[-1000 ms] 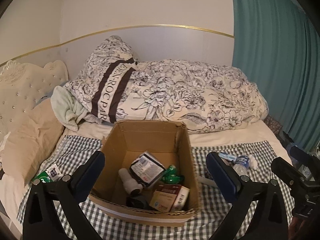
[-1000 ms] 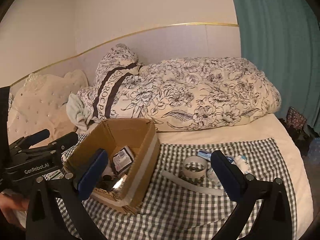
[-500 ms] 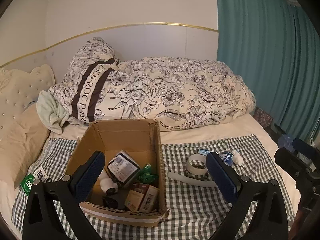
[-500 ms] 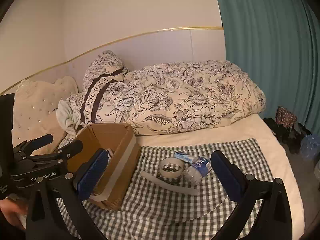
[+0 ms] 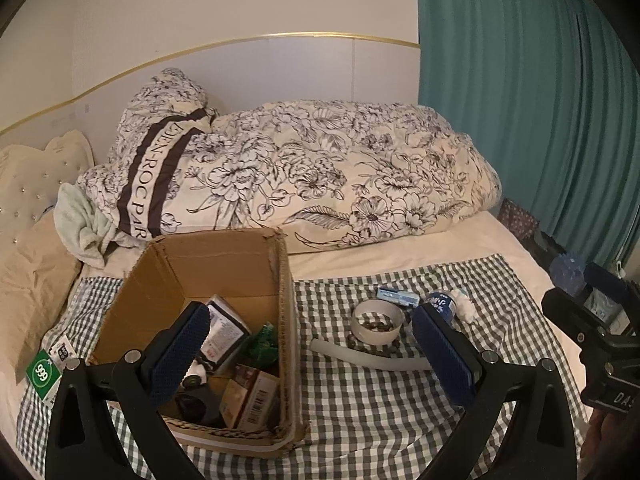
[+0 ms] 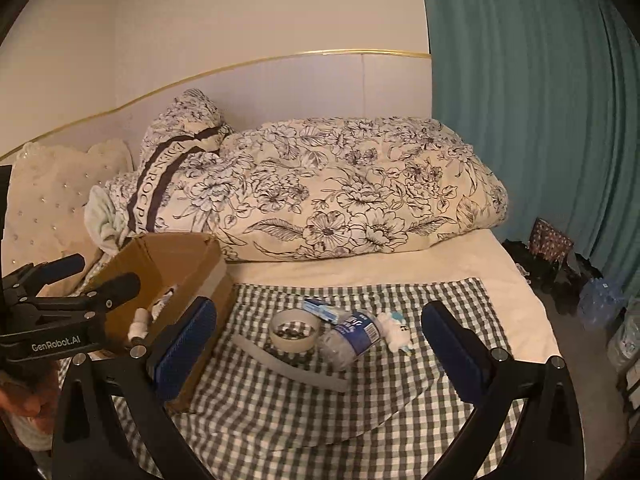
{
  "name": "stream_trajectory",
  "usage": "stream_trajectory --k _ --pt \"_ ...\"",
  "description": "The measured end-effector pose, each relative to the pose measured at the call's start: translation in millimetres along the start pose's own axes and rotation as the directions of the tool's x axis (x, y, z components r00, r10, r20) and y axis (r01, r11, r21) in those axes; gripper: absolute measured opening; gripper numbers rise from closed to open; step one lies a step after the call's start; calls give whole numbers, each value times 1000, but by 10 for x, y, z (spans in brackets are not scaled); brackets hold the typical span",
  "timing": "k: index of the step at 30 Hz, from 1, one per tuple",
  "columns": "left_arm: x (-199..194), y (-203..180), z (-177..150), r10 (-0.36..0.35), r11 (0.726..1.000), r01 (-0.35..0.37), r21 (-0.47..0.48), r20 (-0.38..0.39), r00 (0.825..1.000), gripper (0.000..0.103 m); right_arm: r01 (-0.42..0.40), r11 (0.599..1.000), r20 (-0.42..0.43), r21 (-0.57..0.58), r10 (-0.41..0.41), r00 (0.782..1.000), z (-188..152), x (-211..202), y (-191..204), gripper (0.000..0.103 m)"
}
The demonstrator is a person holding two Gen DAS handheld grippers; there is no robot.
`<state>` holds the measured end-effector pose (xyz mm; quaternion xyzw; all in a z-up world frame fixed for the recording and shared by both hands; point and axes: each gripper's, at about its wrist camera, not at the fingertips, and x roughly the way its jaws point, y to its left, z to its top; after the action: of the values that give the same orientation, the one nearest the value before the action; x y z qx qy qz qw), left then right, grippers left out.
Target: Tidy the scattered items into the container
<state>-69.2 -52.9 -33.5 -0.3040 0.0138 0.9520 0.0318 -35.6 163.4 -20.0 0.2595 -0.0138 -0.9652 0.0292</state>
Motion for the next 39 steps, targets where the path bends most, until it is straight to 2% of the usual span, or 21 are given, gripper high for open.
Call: stream_trajectory --k 13,18,20,24,39 --pt "337 -286 -61 -19 999 21 39 -38 999 103 46 999 -47 -7 -46 998 -139 342 -334 103" --pt "480 -300 -110 -3 1000 4 22 -43 999 103 39 999 -57 8 -38 998 -135 428 -408 103" --pt "537 -290 -131 21 1000 -22 -3 -38 999 103 39 999 -59 -4 -39 997 -128 456 -410 103" --pt "643 -285 -145 18 999 -20 -39 -44 999 103 41 998 -80 -40 -45 996 -144 557 -446 103" --pt "1227 -467 -285 32 999 -35 -22 -120 992 103 80 990 -161 -120 -99 982 -402 1133 -654 103"
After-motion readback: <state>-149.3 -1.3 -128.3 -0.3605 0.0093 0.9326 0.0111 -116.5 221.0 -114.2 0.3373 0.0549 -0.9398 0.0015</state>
